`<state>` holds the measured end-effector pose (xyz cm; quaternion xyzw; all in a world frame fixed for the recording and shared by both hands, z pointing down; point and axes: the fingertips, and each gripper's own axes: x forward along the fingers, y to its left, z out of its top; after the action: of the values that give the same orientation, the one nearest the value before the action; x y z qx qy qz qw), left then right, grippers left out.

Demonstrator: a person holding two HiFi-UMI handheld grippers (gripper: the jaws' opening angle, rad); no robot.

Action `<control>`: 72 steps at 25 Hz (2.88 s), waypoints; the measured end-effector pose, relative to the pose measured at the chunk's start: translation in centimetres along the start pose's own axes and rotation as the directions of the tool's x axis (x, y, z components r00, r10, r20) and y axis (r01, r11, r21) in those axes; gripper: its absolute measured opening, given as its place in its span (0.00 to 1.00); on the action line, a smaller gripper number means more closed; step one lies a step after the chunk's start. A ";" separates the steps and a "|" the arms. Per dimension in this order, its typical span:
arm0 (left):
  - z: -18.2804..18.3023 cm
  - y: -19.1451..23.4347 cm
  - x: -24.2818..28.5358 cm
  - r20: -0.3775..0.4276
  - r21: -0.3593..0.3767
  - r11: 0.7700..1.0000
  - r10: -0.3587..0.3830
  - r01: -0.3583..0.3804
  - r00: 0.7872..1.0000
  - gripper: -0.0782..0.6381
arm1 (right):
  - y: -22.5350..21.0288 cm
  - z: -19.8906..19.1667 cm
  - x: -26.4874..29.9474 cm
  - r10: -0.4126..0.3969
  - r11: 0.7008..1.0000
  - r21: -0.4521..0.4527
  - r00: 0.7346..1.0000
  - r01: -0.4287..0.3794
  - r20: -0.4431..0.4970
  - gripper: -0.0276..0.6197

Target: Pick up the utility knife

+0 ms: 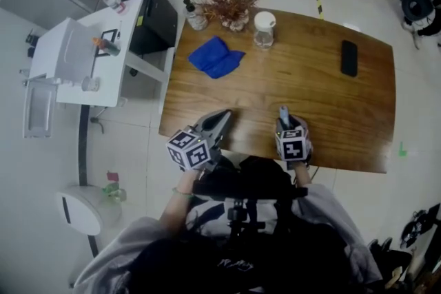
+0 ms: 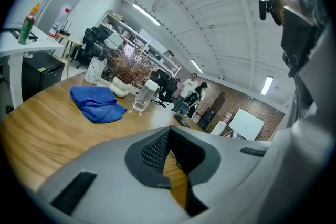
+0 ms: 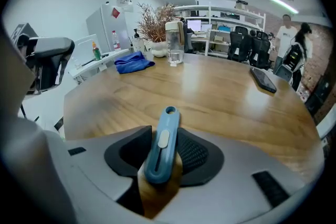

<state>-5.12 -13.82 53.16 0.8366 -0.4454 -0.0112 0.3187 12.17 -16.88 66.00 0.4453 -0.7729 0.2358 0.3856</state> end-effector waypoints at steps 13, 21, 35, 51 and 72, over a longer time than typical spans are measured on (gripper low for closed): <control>-1.4 -0.5 0.4 -0.097 0.018 0.998 -0.057 0.059 0.994 0.12 | 0.8 -0.3 -1.6 0.173 0.847 0.491 0.979 -0.204 0.108 0.26; 0.2 -0.6 3.1 -0.143 0.050 0.983 -0.165 0.174 0.976 0.12 | 0.5 2.9 -5.6 0.096 0.809 0.550 0.969 -0.209 0.227 0.26; 3.3 -3.3 5.7 -0.117 0.050 0.919 -0.384 0.392 0.916 0.12 | 0.7 6.2 -13.0 -0.046 0.776 0.602 0.935 -0.189 0.352 0.26; 2.6 -1.7 5.3 -0.192 0.106 0.930 -0.328 0.351 0.925 0.12 | 1.4 6.1 -11.3 -0.032 0.781 0.600 0.948 -0.175 0.317 0.26; 3.4 0.2 4.7 -0.162 0.073 0.945 -0.303 0.318 0.939 0.12 | -1.1 2.2 -3.2 -0.111 0.878 0.473 0.992 0.073 0.053 0.26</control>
<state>-3.49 -19.24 51.79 0.9095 -0.2829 0.0228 0.3039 13.26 -17.37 62.18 0.5708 -0.6851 0.3797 0.2462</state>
